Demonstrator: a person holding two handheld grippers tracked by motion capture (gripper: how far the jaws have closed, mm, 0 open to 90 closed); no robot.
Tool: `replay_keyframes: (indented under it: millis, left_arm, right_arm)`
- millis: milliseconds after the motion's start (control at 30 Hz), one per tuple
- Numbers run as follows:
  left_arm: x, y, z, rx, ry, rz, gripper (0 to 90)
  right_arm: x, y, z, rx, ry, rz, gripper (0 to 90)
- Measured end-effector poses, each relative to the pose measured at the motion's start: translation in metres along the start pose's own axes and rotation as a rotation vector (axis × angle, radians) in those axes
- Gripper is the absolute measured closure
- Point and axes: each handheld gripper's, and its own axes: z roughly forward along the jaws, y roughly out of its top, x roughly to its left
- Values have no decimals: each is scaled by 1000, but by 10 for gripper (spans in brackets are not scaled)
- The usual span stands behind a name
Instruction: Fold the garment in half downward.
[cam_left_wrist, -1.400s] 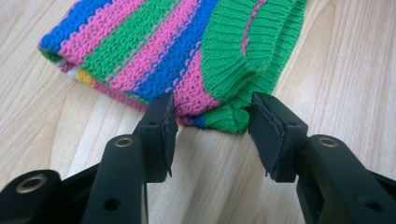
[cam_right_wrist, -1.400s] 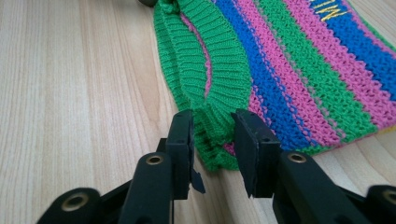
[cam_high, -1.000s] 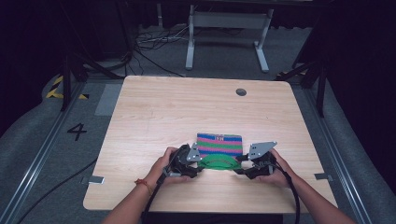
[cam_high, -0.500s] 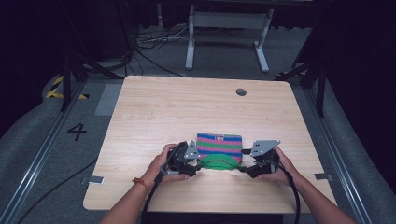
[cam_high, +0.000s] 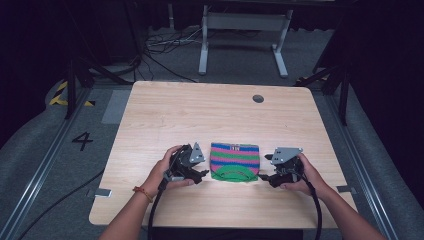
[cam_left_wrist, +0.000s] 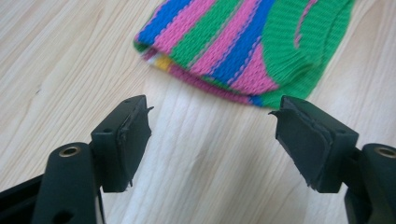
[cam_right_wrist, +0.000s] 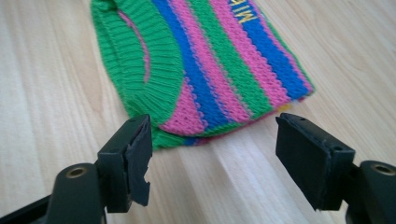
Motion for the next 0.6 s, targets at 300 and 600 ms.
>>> replay_keyframes:
  millis: [300, 600]
  left_arm:
    - [4, -18, -17, 36, 46, -1, 263]
    - [7, -41, -30, 51, 74, -35, 257]
  right_arm:
    - [-7, -7, -11, 16, -29, 28, 276]
    - [-12, -24, -24, 22, -61, 60, 269]
